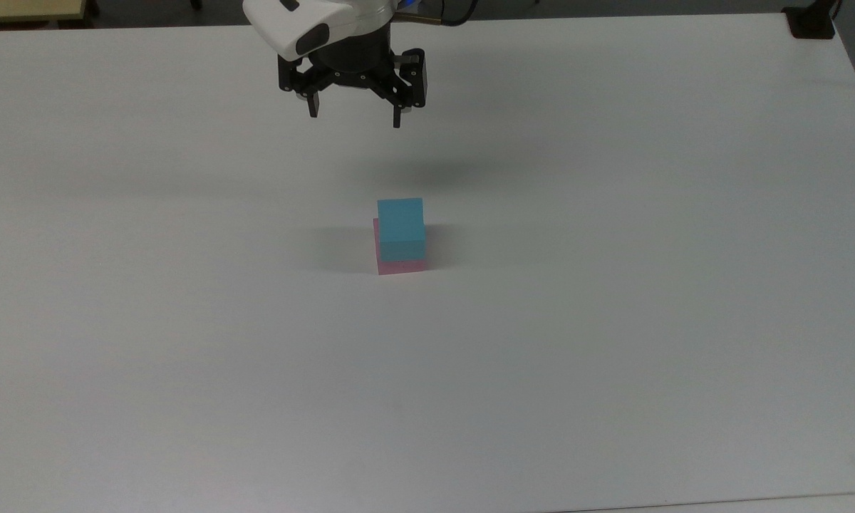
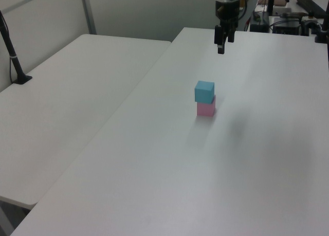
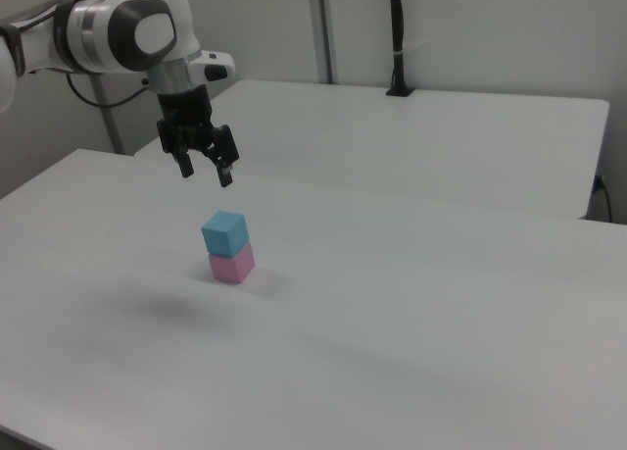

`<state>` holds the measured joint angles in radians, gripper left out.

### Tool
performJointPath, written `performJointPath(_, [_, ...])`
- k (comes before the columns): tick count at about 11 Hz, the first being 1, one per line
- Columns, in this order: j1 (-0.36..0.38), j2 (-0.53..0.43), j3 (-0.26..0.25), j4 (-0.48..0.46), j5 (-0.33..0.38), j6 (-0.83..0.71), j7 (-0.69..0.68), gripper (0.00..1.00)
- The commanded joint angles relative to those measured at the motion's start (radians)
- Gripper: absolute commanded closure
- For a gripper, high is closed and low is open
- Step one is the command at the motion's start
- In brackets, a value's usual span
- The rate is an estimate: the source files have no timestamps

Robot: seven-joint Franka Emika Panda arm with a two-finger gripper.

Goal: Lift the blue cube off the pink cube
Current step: 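Lower the open gripper down over the light-blue cube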

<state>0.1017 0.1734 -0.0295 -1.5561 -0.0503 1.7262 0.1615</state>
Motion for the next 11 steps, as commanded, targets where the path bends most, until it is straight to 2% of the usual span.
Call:
performJointPath(1, [-0.002,-0.026,-0.004,-0.019,0.021,-0.002,0.003,0.0])
performJointPath(6, [0.003,-0.012,-0.003,-0.019,0.021,0.012,0.0,0.0])
performJointPath(11, [0.039,0.13,0.01,-0.021,0.02,0.177,-0.004,0.0])
